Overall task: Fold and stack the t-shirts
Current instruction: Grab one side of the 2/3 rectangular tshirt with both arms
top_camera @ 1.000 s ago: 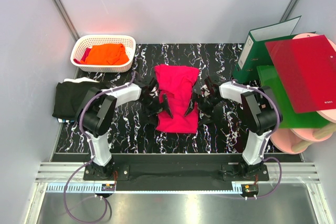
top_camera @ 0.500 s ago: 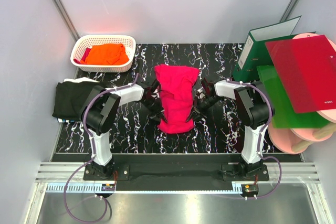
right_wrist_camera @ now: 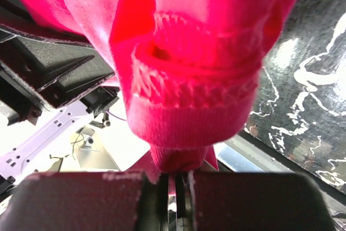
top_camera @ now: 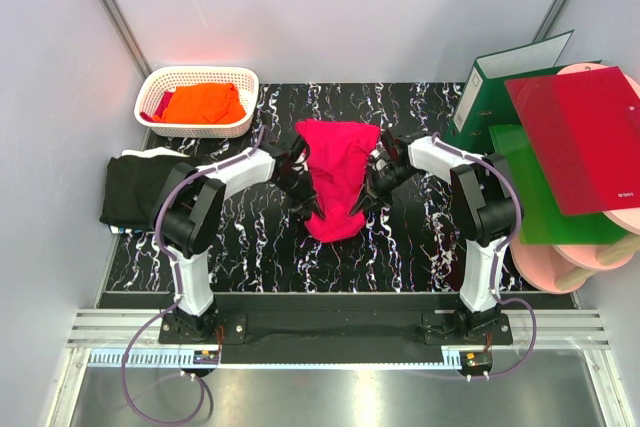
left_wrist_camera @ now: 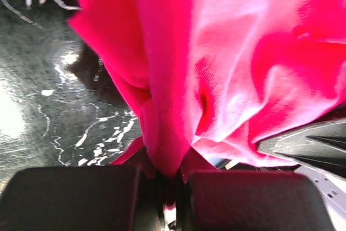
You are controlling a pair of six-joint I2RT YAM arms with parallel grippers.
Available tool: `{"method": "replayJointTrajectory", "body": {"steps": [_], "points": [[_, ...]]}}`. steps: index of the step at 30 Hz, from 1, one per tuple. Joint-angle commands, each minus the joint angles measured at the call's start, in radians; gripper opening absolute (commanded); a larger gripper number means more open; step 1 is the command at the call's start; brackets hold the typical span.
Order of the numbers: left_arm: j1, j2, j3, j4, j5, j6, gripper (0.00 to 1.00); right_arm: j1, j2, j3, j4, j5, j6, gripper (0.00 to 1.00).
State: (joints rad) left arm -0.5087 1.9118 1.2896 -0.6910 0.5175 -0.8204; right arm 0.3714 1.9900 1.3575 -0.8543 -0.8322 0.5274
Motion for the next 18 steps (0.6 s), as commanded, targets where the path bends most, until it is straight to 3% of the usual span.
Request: {"method": "replayJointTrajectory", "body": {"steps": [1, 18], "points": [[-0.004, -0.051, 0.095, -0.016, 0.032, -0.002, 0.00, 0.003, 0.000, 0.090, -0.055, -0.050, -0.030, 0.00], [0.120, 0.049, 0.301, -0.036, 0.213, -0.068, 0.00, -0.077, 0.147, 0.385, -0.160, -0.073, -0.053, 0.01]]}}
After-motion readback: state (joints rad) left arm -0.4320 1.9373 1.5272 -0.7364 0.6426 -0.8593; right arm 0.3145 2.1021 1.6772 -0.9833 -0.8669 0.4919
